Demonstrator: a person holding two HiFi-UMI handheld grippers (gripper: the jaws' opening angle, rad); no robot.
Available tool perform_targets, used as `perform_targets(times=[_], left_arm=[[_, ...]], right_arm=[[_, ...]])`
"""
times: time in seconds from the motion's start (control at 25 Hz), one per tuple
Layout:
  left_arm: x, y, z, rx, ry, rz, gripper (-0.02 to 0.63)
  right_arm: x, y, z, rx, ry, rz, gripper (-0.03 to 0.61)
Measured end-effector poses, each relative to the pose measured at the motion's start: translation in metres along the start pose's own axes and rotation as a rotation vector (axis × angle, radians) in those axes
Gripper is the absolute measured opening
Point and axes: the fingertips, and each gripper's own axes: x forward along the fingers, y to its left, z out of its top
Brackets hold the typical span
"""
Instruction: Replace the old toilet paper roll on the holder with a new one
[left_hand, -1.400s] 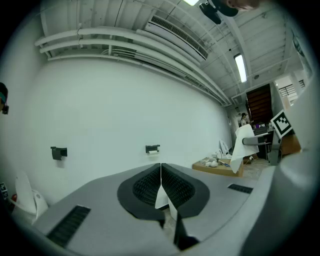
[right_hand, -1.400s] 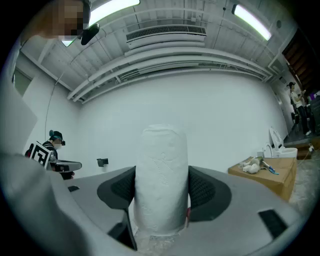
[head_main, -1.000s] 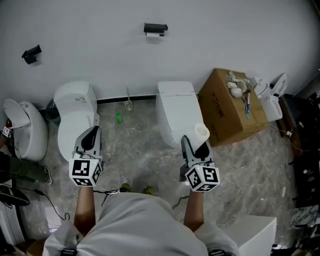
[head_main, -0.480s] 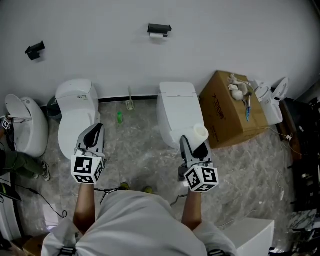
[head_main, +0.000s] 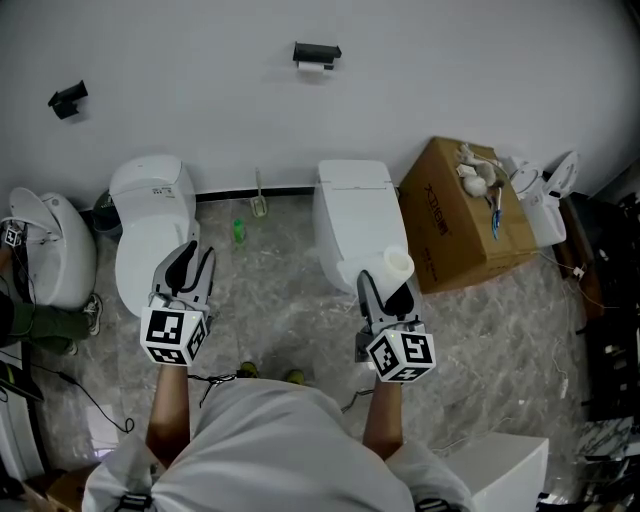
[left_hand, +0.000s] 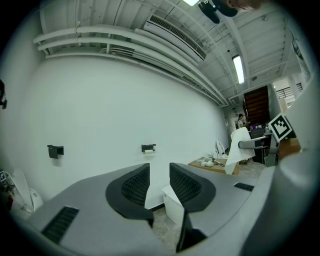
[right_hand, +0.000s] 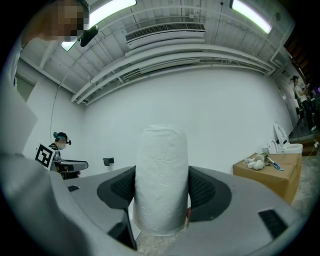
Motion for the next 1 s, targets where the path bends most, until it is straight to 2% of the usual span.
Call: perform_targets(times=[0.56,0.84,1.0], left_arm=[[0.016,-0.032,0.0,0.012,0.021,-0.001,0.124],[0.035,-0.062,-0.002,0.022,0.031,0.011,0.124],[0.045,-0.076,-0.005,-0.002,0.031,0.013,0.124]], right_arm=[[0.001,-0.039,0.001,0.037,0.003,0.015,0.302],[0.012,-0.068,-0.004,0.016,0.025,0.053,0.302],[0.016,-0.084,-0.011,0.007,0.045,0.068,0.302]])
